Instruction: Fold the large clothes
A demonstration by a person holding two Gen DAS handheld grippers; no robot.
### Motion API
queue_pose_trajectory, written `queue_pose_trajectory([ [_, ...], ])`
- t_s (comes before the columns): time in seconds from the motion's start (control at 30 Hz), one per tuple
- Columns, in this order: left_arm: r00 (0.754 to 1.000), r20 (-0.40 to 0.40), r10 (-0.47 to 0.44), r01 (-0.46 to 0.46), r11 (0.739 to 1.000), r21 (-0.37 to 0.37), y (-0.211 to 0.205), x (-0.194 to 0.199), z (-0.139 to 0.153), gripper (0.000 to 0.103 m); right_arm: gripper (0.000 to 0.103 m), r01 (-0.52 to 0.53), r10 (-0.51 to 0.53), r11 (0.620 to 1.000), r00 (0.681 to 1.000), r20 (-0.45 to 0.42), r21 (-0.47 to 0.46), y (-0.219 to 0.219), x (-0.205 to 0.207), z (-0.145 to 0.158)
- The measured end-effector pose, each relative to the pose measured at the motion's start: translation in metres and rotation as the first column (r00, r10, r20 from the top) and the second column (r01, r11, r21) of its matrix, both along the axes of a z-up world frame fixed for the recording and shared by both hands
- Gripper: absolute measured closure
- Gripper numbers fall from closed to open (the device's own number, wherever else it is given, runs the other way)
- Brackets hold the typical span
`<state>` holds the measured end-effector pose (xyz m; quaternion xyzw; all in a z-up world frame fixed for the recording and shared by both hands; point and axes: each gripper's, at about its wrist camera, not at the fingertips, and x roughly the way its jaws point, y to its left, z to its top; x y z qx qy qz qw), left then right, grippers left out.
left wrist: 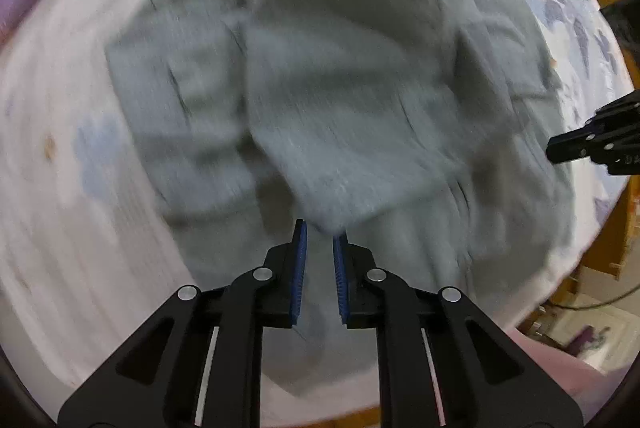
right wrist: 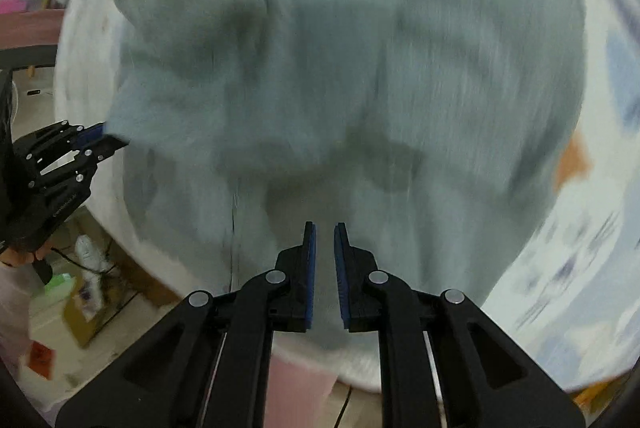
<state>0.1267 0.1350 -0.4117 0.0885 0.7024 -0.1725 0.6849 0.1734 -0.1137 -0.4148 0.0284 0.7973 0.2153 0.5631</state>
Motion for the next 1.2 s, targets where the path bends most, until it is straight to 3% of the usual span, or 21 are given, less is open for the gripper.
queue_pose_trajectory([
  [0.03,1.0,-0.001,-0.01,0.01,1.0,-0.023,0.001,-0.007,0.007,0.076,0.075,0.005,-0.005,1.0,1.0,0.01,-0.009,-0.002,-0.003,0.008],
  [0.07,1.0,0.016,-0.016,0.017,0.999,-0.029,0.002,-0.01,0.016,0.07,0.044,0.016,-0.015,1.0,0.999,0.037,-0.021,-0.005,-0.001,0.016],
  [0.1,0.999,0.034,-0.016,0.018,0.999,-0.045,0.003,-0.011,0.025,0.07,0.033,0.04,-0.038,0.999,0.996,0.082,-0.019,-0.008,0.002,0.027],
  [0.13,0.998,0.055,-0.004,0.008,0.997,-0.076,0.005,-0.008,0.038,0.07,0.031,0.077,-0.078,0.997,0.987,0.141,0.013,-0.011,0.01,0.042],
  [0.2,0.994,0.098,0.037,-0.026,0.993,-0.113,0.007,0.001,0.056,0.07,0.031,0.114,-0.127,0.99,0.974,0.188,0.081,-0.013,0.026,0.06],
  [0.3,0.978,0.184,0.098,-0.07,0.985,-0.155,0.006,0.03,0.076,0.07,0.034,0.16,-0.212,0.971,0.922,0.325,0.178,-0.007,0.06,0.088],
  [0.37,0.962,0.233,0.145,-0.103,0.978,-0.184,0.0,0.057,0.083,0.07,0.044,0.17,-0.234,0.967,0.885,0.404,0.188,0.004,0.083,0.101],
  [0.4,0.955,0.247,0.167,-0.119,0.973,-0.198,-0.003,0.069,0.085,0.07,0.046,0.171,-0.243,0.964,0.876,0.416,0.204,0.012,0.096,0.105],
  [0.47,0.942,0.269,0.2,-0.134,0.96,-0.244,-0.008,0.089,0.086,0.07,0.061,0.176,-0.261,0.957,0.87,0.419,0.232,0.025,0.109,0.106],
  [0.57,0.939,0.254,0.231,-0.166,0.953,-0.254,-0.016,0.114,0.066,0.071,0.072,0.158,-0.227,0.969,0.869,0.439,0.189,0.044,0.121,0.09],
  [0.67,0.95,0.157,0.269,-0.242,0.955,-0.172,-0.016,0.125,0.025,0.071,0.081,0.17,-0.207,0.977,0.911,0.357,0.13,0.054,0.126,0.046],
  [0.77,0.952,0.086,0.295,-0.284,0.951,-0.122,-0.011,0.115,-0.013,0.072,0.086,0.187,-0.215,0.974,0.943,0.253,0.128,0.056,0.117,0.007],
  [0.87,0.951,0.032,0.307,-0.304,0.949,-0.087,-0.006,0.097,-0.045,0.072,0.086,0.134,-0.143,0.989,0.971,0.193,0.058,0.062,0.087,-0.026],
  [0.93,0.956,0.055,0.287,-0.282,0.955,-0.089,-0.009,0.095,-0.047,0.072,0.086,0.173,-0.185,0.982,0.964,0.191,0.08,0.055,0.08,-0.036],
  [1.03,0.955,0.019,0.295,-0.293,0.953,-0.081,-0.006,0.104,-0.041,0.07,0.085,0.261,-0.274,0.958,0.955,0.115,0.118,0.044,0.091,-0.03],
  [1.1,0.946,0.014,0.323,-0.32,0.941,-0.107,0.0,0.11,-0.03,0.062,0.082,0.281,-0.298,0.951,0.945,0.133,0.131,0.037,0.098,-0.016],
  [1.13,0.942,0.034,0.333,-0.327,0.938,-0.115,0.004,0.113,-0.022,0.049,0.078,0.278,-0.297,0.952,0.941,0.165,0.13,0.034,0.103,-0.005],
  [1.17,0.94,0.053,0.338,-0.33,0.937,-0.112,0.007,0.116,-0.017,0.041,0.065,0.277,-0.296,0.953,0.937,0.184,0.125,0.031,0.105,0.002],
  [1.2,0.937,0.073,0.341,-0.332,0.937,-0.113,0.01,0.119,-0.01,0.041,0.056,0.285,-0.305,0.951,0.93,0.206,0.12,0.026,0.109,0.009],
])
